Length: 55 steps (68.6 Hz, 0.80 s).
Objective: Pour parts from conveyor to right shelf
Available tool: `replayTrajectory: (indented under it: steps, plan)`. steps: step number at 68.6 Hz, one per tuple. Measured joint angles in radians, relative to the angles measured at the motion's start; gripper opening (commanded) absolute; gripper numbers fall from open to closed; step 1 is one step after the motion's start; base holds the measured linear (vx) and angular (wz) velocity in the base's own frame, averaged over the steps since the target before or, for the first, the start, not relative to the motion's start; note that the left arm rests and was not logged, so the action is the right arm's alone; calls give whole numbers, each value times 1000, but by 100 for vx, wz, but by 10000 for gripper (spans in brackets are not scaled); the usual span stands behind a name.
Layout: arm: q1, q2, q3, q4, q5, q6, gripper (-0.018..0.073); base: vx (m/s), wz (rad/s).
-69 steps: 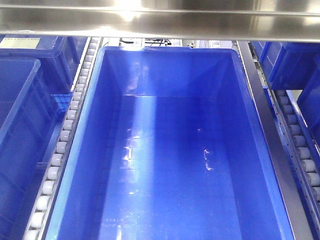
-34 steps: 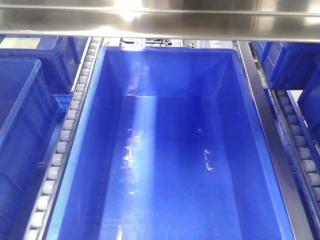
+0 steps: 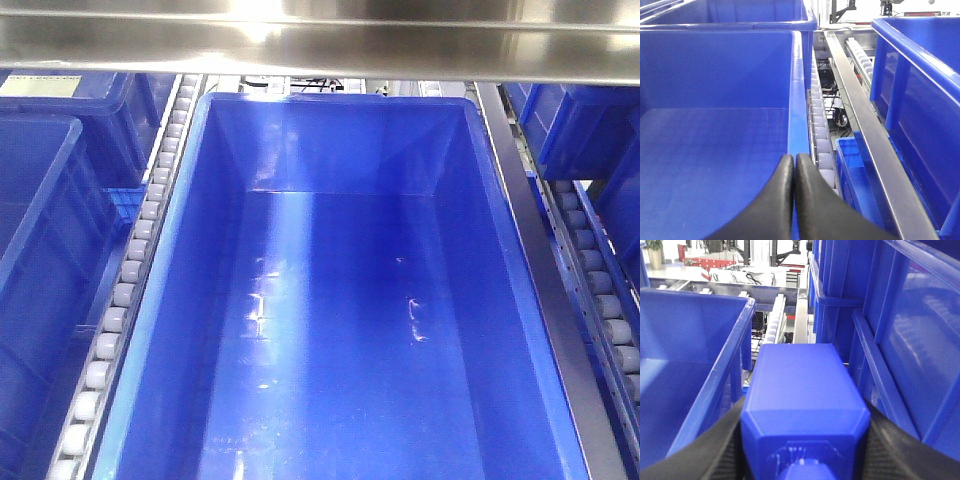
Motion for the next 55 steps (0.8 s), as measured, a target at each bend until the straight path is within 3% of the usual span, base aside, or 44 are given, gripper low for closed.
replayTrajectory:
  steps: [16,36,55]
  plan:
    - [17,176,-47,47,14,-52,-6,0,0]
    - [140,561,-253,217,18,-241,-6,0,0]
    - [275,922,-478,277,61,-274,-6,0,0]
